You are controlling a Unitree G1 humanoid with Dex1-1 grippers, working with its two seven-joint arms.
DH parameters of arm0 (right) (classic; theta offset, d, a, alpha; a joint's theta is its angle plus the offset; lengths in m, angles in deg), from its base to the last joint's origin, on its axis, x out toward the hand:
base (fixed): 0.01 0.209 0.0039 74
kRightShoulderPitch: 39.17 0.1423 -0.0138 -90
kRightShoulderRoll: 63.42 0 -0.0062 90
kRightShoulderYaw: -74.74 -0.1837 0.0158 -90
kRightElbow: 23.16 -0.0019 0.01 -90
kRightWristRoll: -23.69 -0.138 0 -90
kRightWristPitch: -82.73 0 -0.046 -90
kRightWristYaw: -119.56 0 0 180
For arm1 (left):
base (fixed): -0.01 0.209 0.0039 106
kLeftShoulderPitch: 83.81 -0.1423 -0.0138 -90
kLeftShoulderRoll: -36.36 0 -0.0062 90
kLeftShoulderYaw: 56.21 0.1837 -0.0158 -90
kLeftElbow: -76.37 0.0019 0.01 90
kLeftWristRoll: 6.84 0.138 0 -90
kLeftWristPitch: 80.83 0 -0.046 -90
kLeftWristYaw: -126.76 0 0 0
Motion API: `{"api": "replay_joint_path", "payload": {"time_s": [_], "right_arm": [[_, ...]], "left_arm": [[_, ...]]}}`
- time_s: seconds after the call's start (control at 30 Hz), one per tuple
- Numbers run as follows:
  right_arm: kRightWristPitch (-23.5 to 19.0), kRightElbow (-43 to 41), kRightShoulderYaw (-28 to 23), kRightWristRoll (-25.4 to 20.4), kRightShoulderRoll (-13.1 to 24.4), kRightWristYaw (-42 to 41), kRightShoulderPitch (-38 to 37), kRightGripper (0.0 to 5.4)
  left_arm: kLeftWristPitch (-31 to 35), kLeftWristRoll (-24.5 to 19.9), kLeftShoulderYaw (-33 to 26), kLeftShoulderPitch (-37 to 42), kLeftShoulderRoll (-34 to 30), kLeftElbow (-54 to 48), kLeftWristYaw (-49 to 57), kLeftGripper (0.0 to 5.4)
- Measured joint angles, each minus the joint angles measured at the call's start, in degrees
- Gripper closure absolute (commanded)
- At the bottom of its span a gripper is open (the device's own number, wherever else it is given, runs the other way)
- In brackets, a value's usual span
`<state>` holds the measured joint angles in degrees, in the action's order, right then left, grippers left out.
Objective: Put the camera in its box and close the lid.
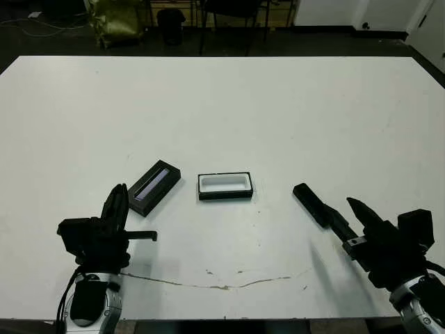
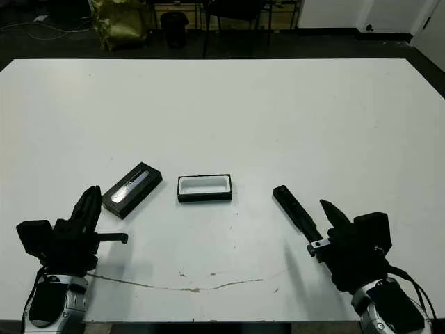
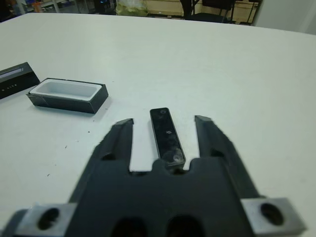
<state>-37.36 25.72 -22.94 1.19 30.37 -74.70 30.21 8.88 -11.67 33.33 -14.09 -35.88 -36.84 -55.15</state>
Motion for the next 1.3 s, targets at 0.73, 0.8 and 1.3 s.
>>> {"api": "replay_joint_path", "payload": {"time_s": [0.73, 0.8, 1.3], "right_arm": [[-8.23, 7.47, 1.49, 2.66, -0.36, 2.37, 6.05, 0.03], [-7.22, 9.77, 1.95, 3.71, -0.39, 2.34, 6.63, 0.03], [0.52, 17.31, 6.21, 10.6, -1.42, 2.36, 9.36, 0.11]], "left_arm": [[-0.24, -1.24, -0.12, 0.51, -0.33, 0.3, -1.46, 5.4], [0.05, -1.16, -0.06, 0.52, -0.49, 0.12, -1.46, 5.4], [0.48, -0.89, 0.33, 1.27, -1.15, -0.59, -1.64, 5.4]]}}
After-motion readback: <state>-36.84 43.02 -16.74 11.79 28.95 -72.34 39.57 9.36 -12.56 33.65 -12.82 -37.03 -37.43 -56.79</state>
